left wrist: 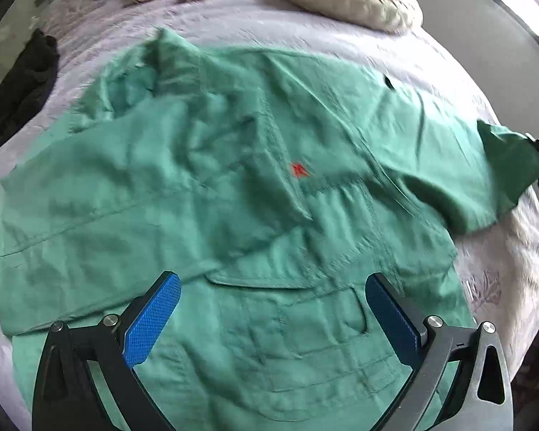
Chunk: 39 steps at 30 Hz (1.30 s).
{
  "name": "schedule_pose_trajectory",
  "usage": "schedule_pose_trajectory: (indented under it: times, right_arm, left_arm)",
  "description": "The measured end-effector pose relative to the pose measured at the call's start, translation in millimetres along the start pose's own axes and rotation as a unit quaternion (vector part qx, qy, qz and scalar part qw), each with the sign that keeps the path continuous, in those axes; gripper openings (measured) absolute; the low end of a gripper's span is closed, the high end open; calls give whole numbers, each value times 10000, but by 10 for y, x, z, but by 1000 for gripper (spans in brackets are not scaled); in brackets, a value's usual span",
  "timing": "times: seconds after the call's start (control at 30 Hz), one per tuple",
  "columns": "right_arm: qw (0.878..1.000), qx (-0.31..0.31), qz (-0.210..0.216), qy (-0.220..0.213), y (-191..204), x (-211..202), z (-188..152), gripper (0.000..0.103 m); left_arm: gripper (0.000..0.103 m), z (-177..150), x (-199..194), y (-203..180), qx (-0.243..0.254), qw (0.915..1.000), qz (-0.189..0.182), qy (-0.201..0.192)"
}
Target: Fold large clothes
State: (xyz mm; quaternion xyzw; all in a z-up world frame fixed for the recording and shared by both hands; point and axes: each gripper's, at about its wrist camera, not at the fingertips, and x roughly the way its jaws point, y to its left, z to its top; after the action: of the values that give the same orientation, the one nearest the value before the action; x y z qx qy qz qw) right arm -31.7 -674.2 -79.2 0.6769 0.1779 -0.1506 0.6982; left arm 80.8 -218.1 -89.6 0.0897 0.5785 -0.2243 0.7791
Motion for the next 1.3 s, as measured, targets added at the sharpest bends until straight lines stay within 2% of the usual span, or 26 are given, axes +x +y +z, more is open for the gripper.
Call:
schedule_pose_trajectory:
  times: [0.2,0.33,0.4,0.53,0.57,0.67,0.77,0.9,0.97,1.03,1.07,1.1,1.13,1.17,1.2,1.23,1.3]
  right_arm:
    - [9924,-1022,329,608,767,419,-542,5]
    - [9718,-2091,271,1058,1364,824,-1170,5]
    - [9529,-2717,178,1338,1636,1065,-1627,5]
    - [9025,-3843,-122,1941,1928,1567,-2610,6]
    - [8852,-4109,-292,2161,1923,1751,-2925,6]
    - [8473,-4510,-657,2726,1691,2204,-3649,5]
    - [8296,-4459,-1163,3152,1320,2598,-4101,6]
    - [8218,-4329,-1781,3250,917,2755,-4346,10]
    - [8341,-4069,-1679,3324,846,2653,-4324,22]
    - [8528,-3784,-1548,3250,857,2511,-4252,70]
    - [8624,-3720,-1542,3069,888,2446,-4200,73]
    - [8680,-3704,-1585,2903,907,2401,-4165,73]
    - [8725,-3716,-1614,2733,937,2377,-4134,66]
    - [8739,-3761,-1603,2631,1013,2401,-4120,55]
    - [8700,-3855,-1625,2611,1053,2429,-4138,17]
    - [8614,-4017,-1659,2631,1135,2487,-4185,9]
    - [8271,-4658,-1566,2729,1353,2572,-4438,9]
  left_arm:
    - [103,-31,-100,523,-417,9990,78,-162]
    - [103,-131,-192,953,-679,9971,128,-331]
    - [103,-151,-206,1240,-868,9952,185,-409]
    - [103,-221,-311,1746,-1283,9894,374,-575]
    - [103,-249,-336,1821,-1359,9880,426,-598]
    - [103,-348,-379,2144,-1570,9839,543,-661]
    - [103,-452,-378,2371,-1656,9823,595,-648]
    - [103,-616,-337,2544,-1751,9814,540,-563]
    - [103,-681,-326,2577,-1792,9809,509,-559]
    - [103,-736,-335,2612,-1846,9801,452,-566]
    - [103,-757,-347,2623,-1866,9798,422,-581]
    - [103,-779,-359,2644,-1888,9794,395,-601]
    - [103,-791,-370,2658,-1900,9791,387,-617]
    - [103,-799,-386,2670,-1910,9788,378,-637]
    - [103,-808,-401,2689,-1927,9783,377,-662]
    - [103,-818,-421,2715,-1953,9776,390,-684]
    - [103,-840,-461,2770,-2008,9761,413,-726]
